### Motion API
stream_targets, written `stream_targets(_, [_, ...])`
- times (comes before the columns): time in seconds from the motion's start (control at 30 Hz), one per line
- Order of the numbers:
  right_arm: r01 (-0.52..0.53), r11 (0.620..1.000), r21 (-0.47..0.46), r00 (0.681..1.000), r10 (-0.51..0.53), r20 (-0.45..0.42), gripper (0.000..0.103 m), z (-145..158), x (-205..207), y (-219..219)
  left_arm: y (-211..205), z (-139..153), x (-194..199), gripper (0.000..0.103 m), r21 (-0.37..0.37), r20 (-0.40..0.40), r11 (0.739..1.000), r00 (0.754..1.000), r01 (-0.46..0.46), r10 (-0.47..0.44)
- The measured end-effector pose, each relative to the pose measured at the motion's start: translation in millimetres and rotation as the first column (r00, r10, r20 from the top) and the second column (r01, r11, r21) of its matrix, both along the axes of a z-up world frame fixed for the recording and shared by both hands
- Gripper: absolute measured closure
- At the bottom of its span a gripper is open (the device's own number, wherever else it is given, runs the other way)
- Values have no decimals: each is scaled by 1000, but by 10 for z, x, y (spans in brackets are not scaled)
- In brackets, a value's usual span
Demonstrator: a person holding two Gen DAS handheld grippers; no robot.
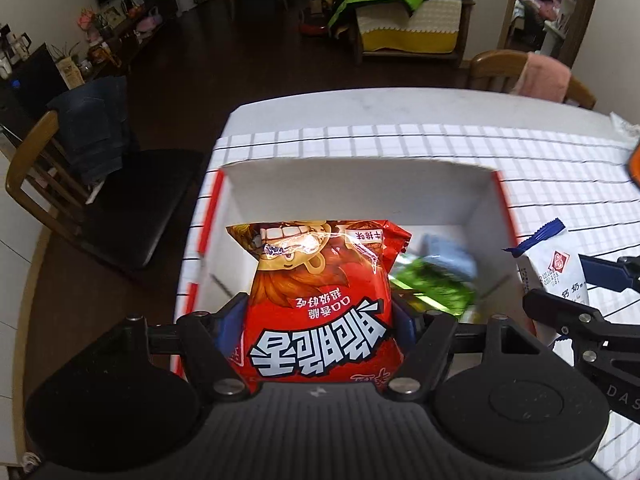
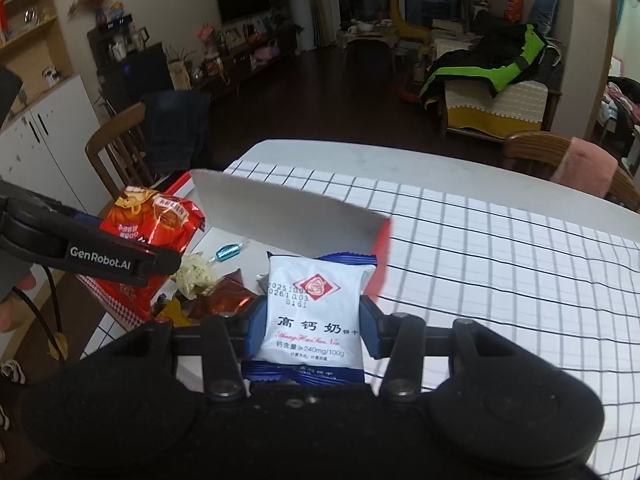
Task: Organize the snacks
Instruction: 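Carry the red chip bag and white milk-candy pack over the box with both tools, then open both tools to drop the chip bag and milk-candy pack into the box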
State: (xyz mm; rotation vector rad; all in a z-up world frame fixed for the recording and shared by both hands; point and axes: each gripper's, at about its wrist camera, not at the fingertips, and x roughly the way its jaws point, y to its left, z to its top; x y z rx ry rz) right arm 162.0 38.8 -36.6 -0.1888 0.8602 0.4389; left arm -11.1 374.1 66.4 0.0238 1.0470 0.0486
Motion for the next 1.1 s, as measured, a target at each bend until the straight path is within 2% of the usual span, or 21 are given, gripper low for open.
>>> stream_targets(0.03, [-3,1000,-6,1000,3,-3,57,-43,-12,61,51,-30,11,31,8,-4,1000,1000,1,-1])
stream_targets(0.1, [-4,1000,-24,1000,4,-8,57,-136,42,183,-255,-218,418,31,21,-10,1000,1000,12,-12])
stream_targets(0.17, [-18,999,-40,1000,17,-18,57,-219,81,322,-327,-325,535,31,40,-18,999,999,37,-37])
stream_targets(0.23, [-29,998,-64,999,26,-35,57,-315,110,429,-659,-508,860,31,62,-35,996,998,56,-54])
stream_targets(0.4, [-43,994,-103,996,35,-80,57,-555,110,564,-944,-778,1143,31,74,-60,995,996,74,-70])
stream_targets(0.53, [-34,993,-111,994,22,-105,57,-669,91,587,-1033,-903,1205,31,64,-79,994,994,84,-78])
stream_targets(0.87, [-31,993,-114,994,18,-109,57,-653,75,605,-1035,-1084,1182,30,20,-112,997,992,69,-66])
stream_targets(1.1, [-14,997,-75,993,5,-115,55,-567,50,532,-996,-1072,1139,31,-9,-83,998,995,59,-59])
